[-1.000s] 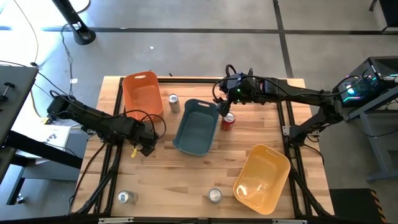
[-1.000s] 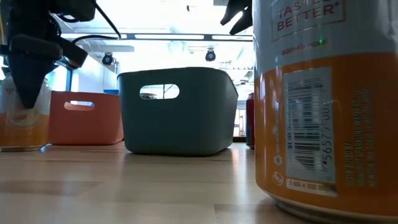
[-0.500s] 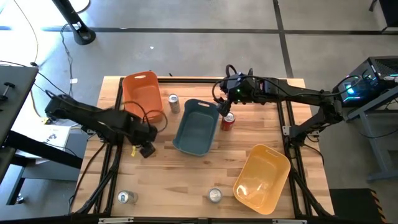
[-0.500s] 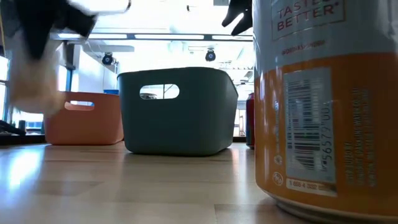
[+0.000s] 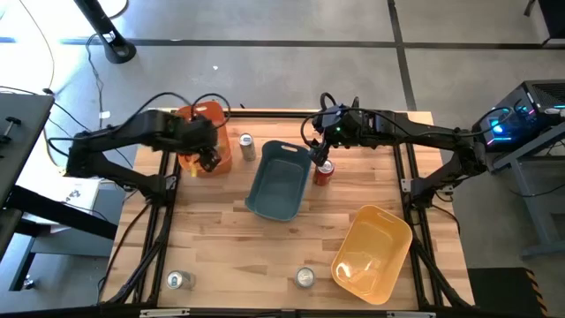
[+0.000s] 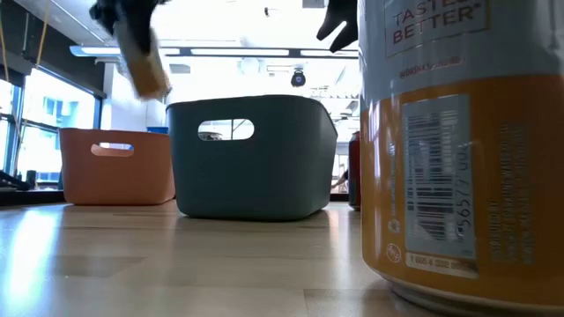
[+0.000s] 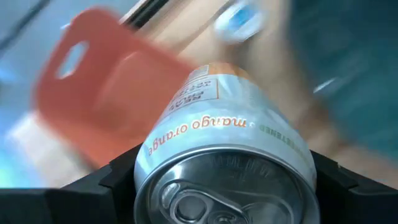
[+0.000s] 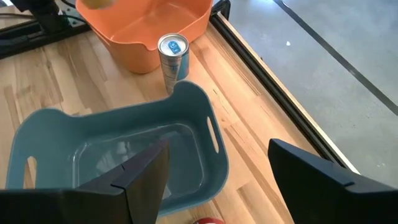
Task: Sort soda cans
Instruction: Put the top yellow-white soda can into the orange bin
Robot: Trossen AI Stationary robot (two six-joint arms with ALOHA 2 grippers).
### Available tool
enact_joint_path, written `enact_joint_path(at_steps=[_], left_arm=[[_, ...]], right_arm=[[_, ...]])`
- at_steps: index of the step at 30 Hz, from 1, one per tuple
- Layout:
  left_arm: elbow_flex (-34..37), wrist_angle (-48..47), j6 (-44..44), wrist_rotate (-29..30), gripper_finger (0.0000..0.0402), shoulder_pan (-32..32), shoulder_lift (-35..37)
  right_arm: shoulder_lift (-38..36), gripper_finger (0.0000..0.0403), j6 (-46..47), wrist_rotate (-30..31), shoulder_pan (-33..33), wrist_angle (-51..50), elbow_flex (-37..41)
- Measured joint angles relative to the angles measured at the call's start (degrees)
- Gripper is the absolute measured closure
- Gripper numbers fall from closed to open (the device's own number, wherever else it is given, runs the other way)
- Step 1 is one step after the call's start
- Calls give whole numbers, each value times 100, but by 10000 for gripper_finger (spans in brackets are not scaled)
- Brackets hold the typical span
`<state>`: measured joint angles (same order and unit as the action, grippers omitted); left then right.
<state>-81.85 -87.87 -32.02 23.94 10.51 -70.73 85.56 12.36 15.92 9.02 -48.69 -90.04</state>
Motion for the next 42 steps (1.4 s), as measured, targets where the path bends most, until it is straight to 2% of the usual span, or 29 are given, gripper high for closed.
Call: enact_joint_path(at_steps=[3,6,8,12,19,26,33,42], left_arm=[[197,4,391,421,120,554,-238],[484,543,688,449,120,904,-382],[687,872,774,214,120,1034,-482],[1163,936,748,-289,120,1169,-708],[1967,1120,212,-678,120,1002,-660],[2527,1181,-529,-1499,120,404,-303],[2589,1117,-1444,-2096,120,-464,-10],[2589,1108,-2925,-2315,120,-1588,135]], right_arm=[[0,134,9,-1,0,-9,0],[0,134,57,-2,0,-9,0],[0,134,61,-2,-4,-15,0],[0,134,63,-2,-4,-44,0],[0,134,175,-4,-4,-85,0],[0,134,260,-4,-4,-210,0],[-2,134,209,-4,-4,-210,0],[0,134,115,-4,-4,-197,0]])
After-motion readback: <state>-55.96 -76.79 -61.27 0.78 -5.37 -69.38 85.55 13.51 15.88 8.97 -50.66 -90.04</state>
